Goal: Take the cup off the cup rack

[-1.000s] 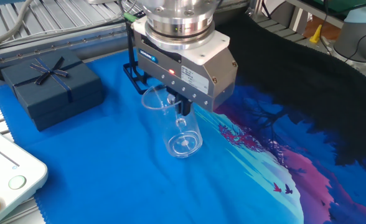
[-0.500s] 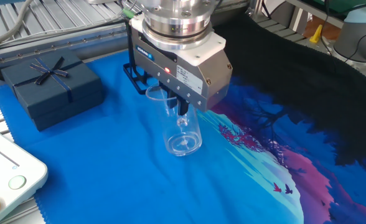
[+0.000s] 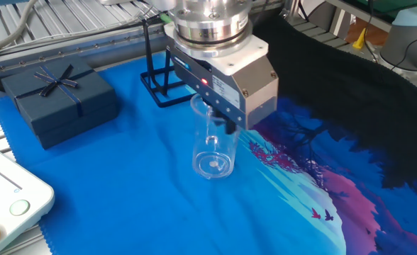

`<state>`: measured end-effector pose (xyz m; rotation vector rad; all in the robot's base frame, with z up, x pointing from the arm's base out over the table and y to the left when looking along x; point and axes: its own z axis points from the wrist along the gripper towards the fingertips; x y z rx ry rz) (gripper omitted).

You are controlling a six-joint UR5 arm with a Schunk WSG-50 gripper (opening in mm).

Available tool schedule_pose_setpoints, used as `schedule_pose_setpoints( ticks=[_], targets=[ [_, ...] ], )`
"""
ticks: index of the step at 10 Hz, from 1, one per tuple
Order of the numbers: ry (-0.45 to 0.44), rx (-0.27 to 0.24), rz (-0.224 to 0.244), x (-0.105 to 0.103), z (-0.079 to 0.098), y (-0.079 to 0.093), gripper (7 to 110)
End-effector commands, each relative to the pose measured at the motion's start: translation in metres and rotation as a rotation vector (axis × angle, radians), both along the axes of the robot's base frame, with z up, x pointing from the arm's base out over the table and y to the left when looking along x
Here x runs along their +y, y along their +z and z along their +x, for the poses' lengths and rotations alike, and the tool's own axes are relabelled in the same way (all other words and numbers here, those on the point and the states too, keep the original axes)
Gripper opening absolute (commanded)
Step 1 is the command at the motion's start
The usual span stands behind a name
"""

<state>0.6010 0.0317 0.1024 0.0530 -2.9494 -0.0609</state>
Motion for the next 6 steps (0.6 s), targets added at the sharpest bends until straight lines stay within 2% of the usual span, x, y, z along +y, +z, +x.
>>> schedule_pose_setpoints(
  ticks=[1,2,3,5,6],
  targets=[
    [-0.034,0.029,0.041,0.011,-0.006,0.004,44],
    [-0.044,0.034,0.07,0.019,-0.007,0.005,44],
    [-0.044,0.03,0.068,0.018,-0.006,0.004,44],
    [-0.04,0.028,0.059,0.016,-0.006,0.004,44],
    [-0.014,0.034,0.027,0.007,-0.008,0.004,44]
  ],
)
